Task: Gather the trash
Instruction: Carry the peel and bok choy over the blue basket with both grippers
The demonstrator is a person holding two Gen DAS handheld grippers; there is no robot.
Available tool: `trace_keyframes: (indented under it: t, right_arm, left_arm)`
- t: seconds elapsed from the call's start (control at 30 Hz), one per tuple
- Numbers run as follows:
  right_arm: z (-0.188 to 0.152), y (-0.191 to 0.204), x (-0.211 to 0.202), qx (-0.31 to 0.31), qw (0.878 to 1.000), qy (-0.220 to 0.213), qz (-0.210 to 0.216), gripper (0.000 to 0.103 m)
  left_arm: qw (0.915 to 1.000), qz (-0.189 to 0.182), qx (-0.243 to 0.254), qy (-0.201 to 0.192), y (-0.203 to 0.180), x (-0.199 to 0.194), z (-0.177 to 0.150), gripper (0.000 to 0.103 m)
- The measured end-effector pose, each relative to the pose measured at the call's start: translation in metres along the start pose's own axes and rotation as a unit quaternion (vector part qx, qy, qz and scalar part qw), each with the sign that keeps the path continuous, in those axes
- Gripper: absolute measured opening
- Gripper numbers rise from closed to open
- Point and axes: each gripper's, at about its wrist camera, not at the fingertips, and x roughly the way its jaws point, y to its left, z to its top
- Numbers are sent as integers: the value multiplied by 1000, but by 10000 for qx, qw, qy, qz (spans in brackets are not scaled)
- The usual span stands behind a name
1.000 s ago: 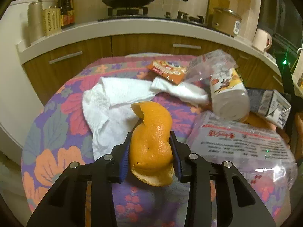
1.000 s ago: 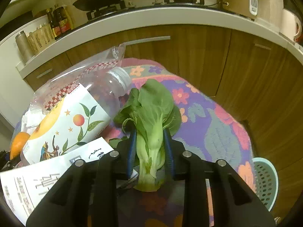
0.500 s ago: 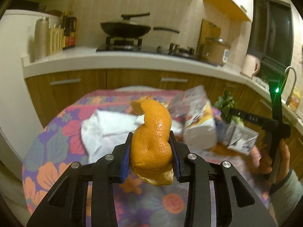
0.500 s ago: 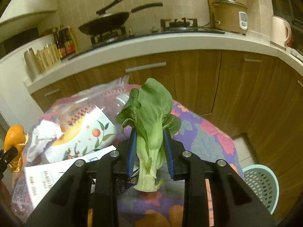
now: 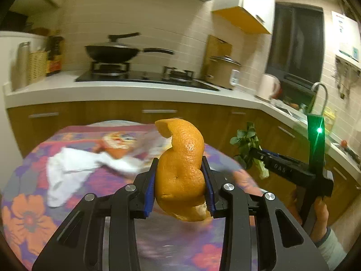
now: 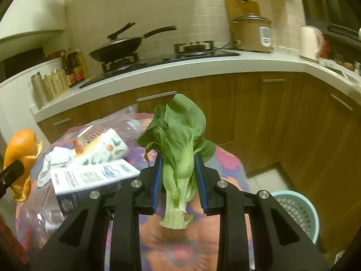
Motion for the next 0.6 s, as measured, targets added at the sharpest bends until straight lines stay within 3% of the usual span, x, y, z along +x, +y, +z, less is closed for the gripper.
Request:
trace_keyframes:
  t: [0.37, 0.5, 0.6]
  right_arm:
    - [-49, -123, -50, 503, 9940, 150, -955, 24]
    - [-73, -172, -50, 733, 9891, 340, -1235, 24]
    - [-95, -207, -38, 826, 9852, 556, -1394, 24]
  left_arm:
    - [9946, -919, 310, 377, -138, 50, -16, 33]
    - [9884, -1224, 152, 884, -186, 82, -35, 34]
    - [9859, -1240, 283, 1088, -218, 108, -56, 34]
